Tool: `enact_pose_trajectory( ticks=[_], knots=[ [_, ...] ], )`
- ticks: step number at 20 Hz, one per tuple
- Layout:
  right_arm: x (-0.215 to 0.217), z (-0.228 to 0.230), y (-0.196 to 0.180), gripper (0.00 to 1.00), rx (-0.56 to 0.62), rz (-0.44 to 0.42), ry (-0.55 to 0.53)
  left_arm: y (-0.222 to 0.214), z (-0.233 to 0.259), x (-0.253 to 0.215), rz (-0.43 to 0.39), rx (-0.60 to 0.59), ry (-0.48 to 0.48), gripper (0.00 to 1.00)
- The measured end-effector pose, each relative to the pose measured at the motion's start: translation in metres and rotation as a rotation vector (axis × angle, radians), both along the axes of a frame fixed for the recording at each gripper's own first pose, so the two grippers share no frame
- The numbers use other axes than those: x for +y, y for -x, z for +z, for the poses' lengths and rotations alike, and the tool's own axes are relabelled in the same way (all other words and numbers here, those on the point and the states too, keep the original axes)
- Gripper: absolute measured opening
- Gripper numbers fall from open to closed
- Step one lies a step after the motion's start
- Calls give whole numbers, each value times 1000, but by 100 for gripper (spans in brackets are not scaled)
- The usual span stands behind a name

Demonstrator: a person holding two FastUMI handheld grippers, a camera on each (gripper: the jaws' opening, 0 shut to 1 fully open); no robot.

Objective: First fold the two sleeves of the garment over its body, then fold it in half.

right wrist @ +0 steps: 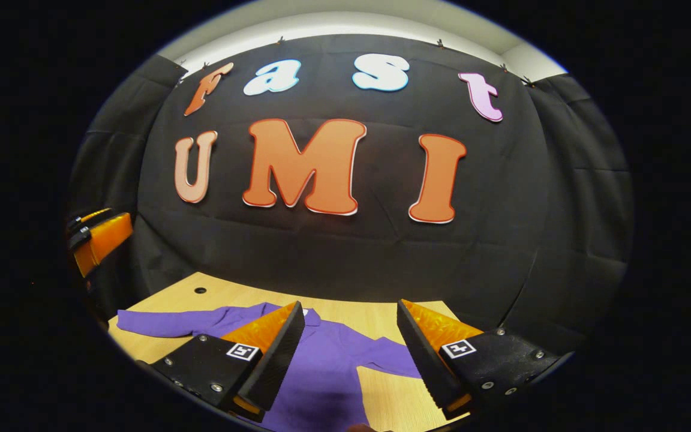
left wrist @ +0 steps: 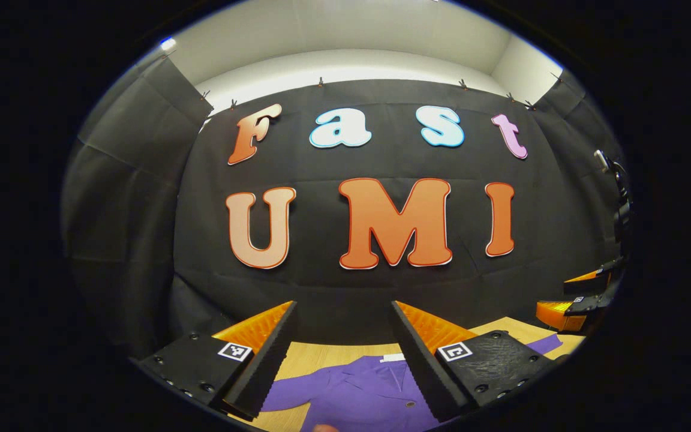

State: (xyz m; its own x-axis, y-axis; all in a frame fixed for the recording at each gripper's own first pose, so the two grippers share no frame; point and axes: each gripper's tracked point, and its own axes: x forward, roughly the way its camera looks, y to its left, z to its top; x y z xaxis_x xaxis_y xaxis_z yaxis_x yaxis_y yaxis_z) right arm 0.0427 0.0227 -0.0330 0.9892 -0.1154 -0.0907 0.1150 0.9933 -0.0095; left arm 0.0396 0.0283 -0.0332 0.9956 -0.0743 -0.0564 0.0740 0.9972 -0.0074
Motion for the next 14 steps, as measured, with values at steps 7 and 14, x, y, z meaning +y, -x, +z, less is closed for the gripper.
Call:
enact_pose_trajectory(
  ticks=[7, 14],
  knots=[
    [-59, -41, 2, 94, 155, -210, -23, -3, 14, 16, -51, -60, -8, 96],
    [-155, -104, 10, 95, 326, -398, -30, -9, 20, 10, -79, -85, -23, 96]
  ],
)
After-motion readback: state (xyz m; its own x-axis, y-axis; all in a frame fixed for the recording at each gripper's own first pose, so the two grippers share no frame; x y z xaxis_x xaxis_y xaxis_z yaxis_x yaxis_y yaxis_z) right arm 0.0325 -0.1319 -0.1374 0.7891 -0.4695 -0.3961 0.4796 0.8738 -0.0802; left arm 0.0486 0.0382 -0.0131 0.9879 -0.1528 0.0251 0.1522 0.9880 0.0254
